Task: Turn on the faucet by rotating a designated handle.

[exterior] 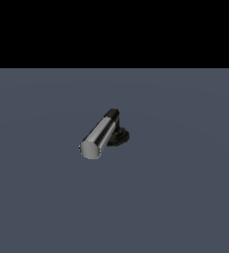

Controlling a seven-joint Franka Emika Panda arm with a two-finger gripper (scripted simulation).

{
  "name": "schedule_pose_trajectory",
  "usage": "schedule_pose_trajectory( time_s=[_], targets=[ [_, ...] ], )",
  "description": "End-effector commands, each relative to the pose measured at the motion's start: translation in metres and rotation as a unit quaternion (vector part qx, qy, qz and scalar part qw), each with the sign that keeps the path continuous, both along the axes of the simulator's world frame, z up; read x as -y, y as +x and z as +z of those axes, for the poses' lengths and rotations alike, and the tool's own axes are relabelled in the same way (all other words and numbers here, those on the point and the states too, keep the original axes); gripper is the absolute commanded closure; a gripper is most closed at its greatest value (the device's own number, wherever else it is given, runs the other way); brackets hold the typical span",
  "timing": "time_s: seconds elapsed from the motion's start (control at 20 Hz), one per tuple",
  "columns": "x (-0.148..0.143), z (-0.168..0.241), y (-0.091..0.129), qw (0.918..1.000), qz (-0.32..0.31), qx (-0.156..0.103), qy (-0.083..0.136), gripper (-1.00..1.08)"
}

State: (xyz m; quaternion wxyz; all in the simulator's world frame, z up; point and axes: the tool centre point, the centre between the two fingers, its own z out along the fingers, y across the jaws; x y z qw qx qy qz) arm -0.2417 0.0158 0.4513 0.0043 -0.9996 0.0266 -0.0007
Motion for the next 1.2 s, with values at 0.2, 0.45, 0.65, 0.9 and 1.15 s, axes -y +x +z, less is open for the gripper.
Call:
schedule_pose_trajectory(
  time_s=[0.2,0.45,0.65,0.9,1.15],
  targets=[
    [-0.012,-0.043,0.012,1.0000,-0.007,0.000,0.000,1.08],
    [-0.024,-0.085,0.025,0.9999,-0.013,0.000,-0.001,1.08],
    [-0.033,-0.117,0.035,0.9998,-0.018,-0.001,-0.001,1.08],
    [-0.044,-0.156,0.047,0.9997,-0.023,-0.001,-0.001,1.08],
    [-0.055,-0.194,0.060,0.9996,-0.029,-0.001,-0.001,1.08]
  ],
)
